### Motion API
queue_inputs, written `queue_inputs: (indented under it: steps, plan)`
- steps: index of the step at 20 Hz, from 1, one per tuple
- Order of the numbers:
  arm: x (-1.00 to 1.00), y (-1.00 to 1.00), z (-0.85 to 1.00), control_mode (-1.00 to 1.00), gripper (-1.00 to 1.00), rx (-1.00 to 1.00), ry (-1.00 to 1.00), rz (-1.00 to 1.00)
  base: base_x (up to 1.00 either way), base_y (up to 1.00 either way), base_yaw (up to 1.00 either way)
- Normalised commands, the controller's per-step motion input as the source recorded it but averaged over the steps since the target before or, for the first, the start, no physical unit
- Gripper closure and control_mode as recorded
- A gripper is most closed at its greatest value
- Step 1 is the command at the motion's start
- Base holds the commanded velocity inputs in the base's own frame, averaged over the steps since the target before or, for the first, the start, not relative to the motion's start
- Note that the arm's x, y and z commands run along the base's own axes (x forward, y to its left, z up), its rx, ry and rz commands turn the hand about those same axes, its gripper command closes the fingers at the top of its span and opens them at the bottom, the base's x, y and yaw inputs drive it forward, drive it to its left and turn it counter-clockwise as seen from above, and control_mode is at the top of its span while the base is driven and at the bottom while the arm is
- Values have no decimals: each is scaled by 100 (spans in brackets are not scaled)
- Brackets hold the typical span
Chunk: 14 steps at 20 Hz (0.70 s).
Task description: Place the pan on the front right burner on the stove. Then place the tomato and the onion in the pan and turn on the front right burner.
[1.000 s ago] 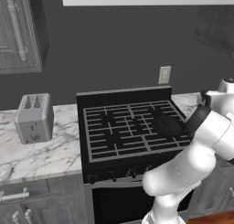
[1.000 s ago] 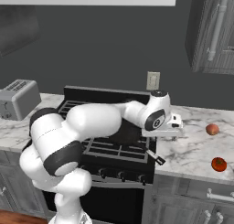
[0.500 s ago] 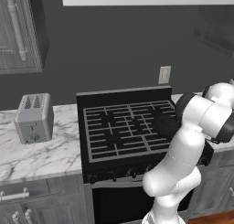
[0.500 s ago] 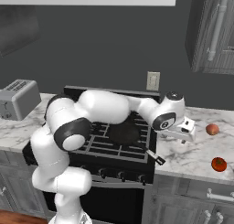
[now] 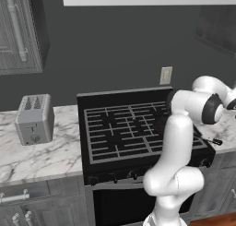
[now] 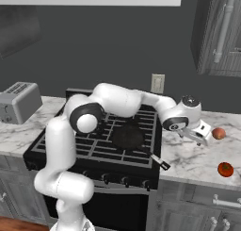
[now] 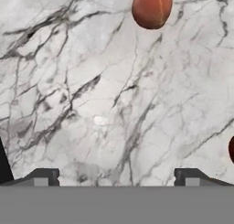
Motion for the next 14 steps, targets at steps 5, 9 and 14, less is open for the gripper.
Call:
queue_inputs:
  steps: [5,9,14]
  plan:
    - [25,-39,0,-100,-100,0,-4,-14,0,0,0]
    - [21,-23,0,-100,-100,0,-5,-11,0,0,0]
    - [18,-1,0,-100,-100,0,-8,-7,0,0,0]
